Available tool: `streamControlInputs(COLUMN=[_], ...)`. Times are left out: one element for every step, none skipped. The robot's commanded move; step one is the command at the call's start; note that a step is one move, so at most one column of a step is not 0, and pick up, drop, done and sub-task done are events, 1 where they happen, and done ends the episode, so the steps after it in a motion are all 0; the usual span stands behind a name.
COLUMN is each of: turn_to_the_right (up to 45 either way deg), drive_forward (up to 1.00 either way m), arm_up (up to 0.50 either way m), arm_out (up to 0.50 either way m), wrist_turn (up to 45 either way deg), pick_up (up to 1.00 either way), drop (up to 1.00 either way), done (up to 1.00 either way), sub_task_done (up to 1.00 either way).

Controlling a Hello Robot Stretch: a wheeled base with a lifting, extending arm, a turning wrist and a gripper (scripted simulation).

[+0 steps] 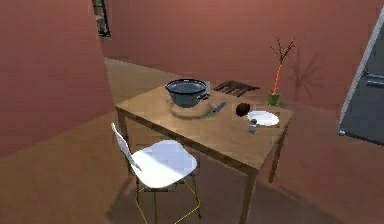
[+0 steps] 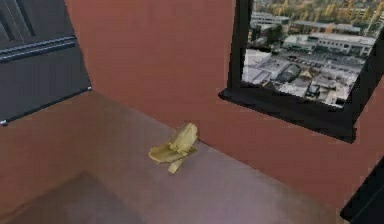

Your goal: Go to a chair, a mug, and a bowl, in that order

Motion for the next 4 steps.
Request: streamControlInputs(turn_to_the_right=[-9.0,0.0,45.0,33.0], drive_forward=[0.0,0.0,0.0,0.0], arm_up=[0.0,0.0,0.0,0.0], arm_out=[0.0,0.0,0.0,0.0], wrist_turn=[0.0,0.0,0.0,0.0], pick_up=[0.0,0.0,0.0,0.0], drop=[0.0,0.0,0.0,0.0], done=[0.0,0.0,0.0,0.0], sub_task_done=[0.0,1.0,0.0,0.0])
